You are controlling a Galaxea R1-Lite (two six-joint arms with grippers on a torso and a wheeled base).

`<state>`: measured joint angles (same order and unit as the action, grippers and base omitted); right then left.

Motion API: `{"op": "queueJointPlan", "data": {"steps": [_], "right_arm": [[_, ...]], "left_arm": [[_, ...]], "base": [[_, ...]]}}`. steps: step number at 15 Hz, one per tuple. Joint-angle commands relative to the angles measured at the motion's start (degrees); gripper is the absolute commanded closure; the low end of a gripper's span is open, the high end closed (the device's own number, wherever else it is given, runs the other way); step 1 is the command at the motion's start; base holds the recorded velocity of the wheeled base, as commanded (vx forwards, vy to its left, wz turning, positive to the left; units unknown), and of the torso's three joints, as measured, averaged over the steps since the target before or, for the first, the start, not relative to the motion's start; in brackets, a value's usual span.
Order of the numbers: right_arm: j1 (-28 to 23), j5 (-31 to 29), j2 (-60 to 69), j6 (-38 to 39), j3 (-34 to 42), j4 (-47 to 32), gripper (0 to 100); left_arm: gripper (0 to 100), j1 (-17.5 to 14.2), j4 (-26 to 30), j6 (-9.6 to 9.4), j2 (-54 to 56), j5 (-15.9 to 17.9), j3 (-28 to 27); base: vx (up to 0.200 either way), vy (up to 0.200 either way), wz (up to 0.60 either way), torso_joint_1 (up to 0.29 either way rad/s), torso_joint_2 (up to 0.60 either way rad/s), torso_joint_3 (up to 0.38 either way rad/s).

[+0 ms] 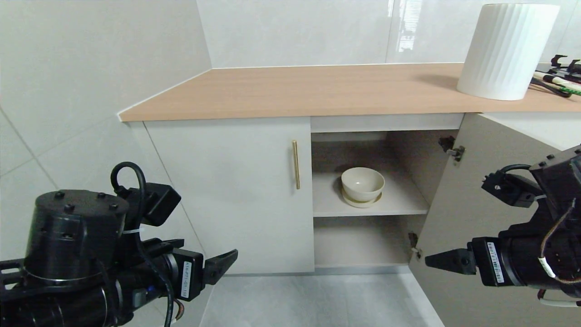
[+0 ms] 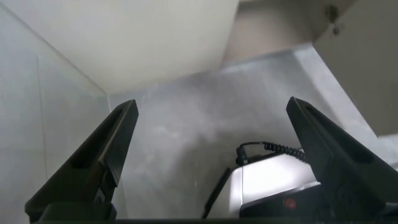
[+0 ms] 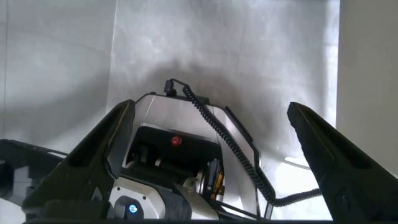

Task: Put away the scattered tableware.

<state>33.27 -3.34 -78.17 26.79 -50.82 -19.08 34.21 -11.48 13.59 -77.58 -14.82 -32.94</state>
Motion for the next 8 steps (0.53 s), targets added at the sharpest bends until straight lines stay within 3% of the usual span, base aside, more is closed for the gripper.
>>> {"op": "queueJointPlan", "data": {"steps": [1, 7, 8], "right_arm": [[0.04, 0.00, -0.14, 0.01, 0.02, 0.01, 0], [0.04, 0.35, -0.14, 0.01, 0.02, -0.08, 0], [0.04, 0.35, -0.14, 0.01, 0.02, 0.01, 0]], "left_arm": [[0, 0.07, -0.03, 0.03, -0.47, -0.03, 0.16], [0, 0.07, -0.03, 0.03, -0.38, -0.03, 0.24], [0, 0.07, -0.03, 0.03, -0.38, -0.03, 0.33]], "base": [[-0.200, 0.000, 0.00, 0.007, 0.01, -0.002], [-0.200, 0.000, 0.00, 0.002, 0.00, 0.003], [0.000, 0.000, 0.00, 0.000, 0.00, 0.000]]}}
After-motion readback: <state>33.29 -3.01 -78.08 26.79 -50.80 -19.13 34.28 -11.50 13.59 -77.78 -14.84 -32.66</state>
